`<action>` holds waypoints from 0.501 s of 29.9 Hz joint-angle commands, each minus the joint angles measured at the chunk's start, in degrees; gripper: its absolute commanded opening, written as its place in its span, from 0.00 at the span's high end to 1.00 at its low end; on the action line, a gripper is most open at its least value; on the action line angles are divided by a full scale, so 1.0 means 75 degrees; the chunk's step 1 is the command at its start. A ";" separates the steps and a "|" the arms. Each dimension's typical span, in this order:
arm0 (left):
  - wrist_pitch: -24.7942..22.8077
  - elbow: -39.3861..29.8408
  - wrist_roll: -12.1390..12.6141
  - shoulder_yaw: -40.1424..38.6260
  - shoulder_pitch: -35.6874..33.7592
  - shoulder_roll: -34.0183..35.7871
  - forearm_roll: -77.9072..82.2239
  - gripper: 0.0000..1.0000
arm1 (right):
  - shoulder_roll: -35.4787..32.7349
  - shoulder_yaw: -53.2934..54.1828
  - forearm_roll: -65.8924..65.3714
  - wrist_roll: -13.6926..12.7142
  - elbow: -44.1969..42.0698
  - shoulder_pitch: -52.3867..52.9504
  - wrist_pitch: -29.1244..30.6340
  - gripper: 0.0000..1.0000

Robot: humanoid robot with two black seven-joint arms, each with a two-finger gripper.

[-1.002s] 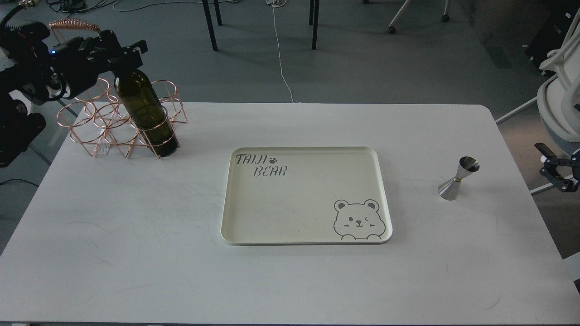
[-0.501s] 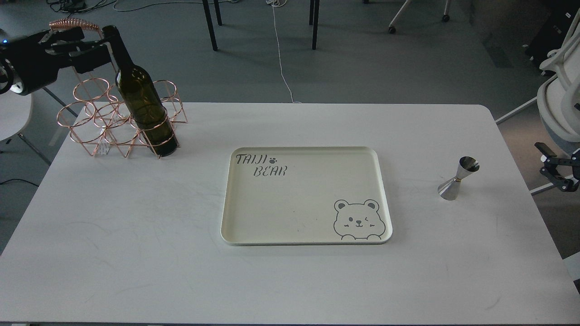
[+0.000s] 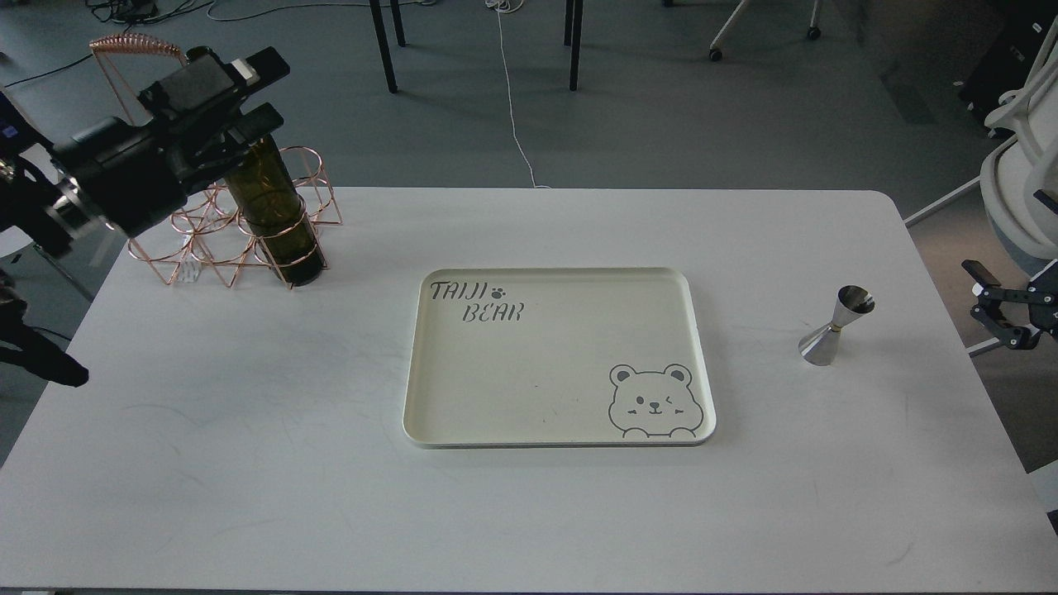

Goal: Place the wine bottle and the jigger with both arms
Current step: 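Open the left gripper and pull it back from the bottle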

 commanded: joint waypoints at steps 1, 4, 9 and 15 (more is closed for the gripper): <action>0.0176 0.0074 -0.0003 -0.0153 0.0465 -0.0680 -0.0714 0.02 | 0.0183 0.0038 0.0010 0.0000 0.0019 0.0011 0.0000 0.02; 0.0504 0.0109 -0.0003 -0.0632 0.1073 -0.1172 -0.0749 0.02 | 0.0324 0.0050 0.0022 0.0000 0.0019 0.0011 0.0000 0.02; 0.0529 0.0553 -0.0003 -0.2341 0.2666 -0.2238 -0.0785 0.02 | 0.0499 0.0050 0.0033 0.0000 0.0066 -0.0001 0.0000 0.02; -0.0056 0.1467 -0.0003 -0.3867 0.3770 -0.3329 -0.1064 0.02 | 0.0746 0.0085 0.0033 0.0000 0.0031 0.0011 0.0000 0.02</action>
